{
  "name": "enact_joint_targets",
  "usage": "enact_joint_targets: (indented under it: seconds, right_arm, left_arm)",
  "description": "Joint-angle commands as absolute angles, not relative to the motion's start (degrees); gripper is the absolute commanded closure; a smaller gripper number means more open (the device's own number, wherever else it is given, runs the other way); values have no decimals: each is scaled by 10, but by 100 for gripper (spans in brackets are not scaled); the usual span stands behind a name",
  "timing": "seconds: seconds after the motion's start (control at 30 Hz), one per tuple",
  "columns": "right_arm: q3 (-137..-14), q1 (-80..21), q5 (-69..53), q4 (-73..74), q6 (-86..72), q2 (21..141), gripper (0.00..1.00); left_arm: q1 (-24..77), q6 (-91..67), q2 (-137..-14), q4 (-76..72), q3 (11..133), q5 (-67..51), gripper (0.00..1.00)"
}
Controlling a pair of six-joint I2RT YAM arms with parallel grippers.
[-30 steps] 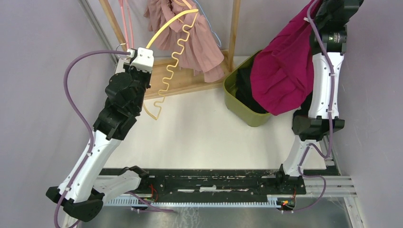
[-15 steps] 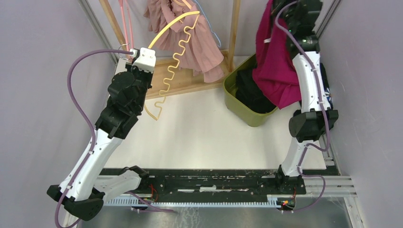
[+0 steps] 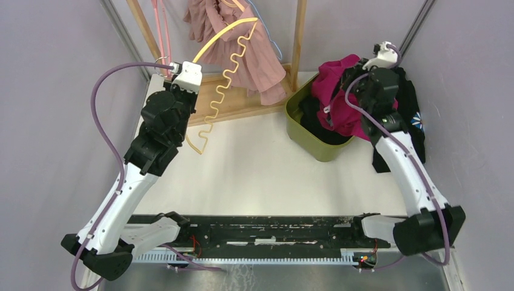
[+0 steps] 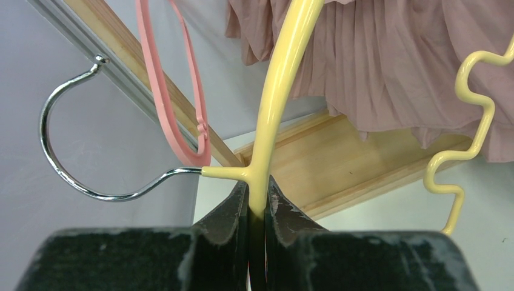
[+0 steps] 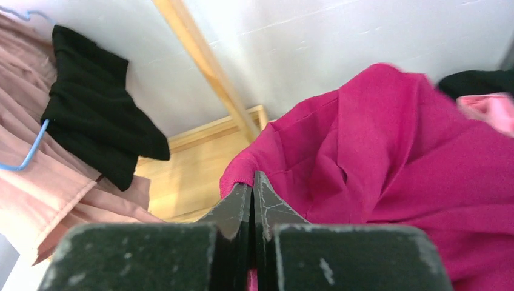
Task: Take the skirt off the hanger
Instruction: Place the skirt in the bin.
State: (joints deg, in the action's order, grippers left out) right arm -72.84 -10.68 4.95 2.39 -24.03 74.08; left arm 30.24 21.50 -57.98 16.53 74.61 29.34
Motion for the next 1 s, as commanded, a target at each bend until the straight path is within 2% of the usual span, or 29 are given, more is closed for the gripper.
enact_joint_targets:
  seconds: [0.0, 0.2, 0.33, 0.63, 0.97]
  right_arm:
    - [-690, -105, 143, 18, -203, 688, 99]
    - [-674, -109, 56, 36, -255, 779, 99]
    - [-663, -148, 35, 20, -302, 820, 99]
    - [-600, -288, 77, 5, -348, 792, 99]
    - [-586, -358, 114, -2, -354, 776, 99]
  left_arm:
    - [301, 196, -586, 119, 759, 279, 97]
    - [301, 196, -588, 121, 760, 284, 97]
    - [301, 202, -584, 123, 759, 293, 97]
    - [301, 202, -584, 123, 756, 291, 97]
    - [301, 199, -590, 119, 748, 284, 97]
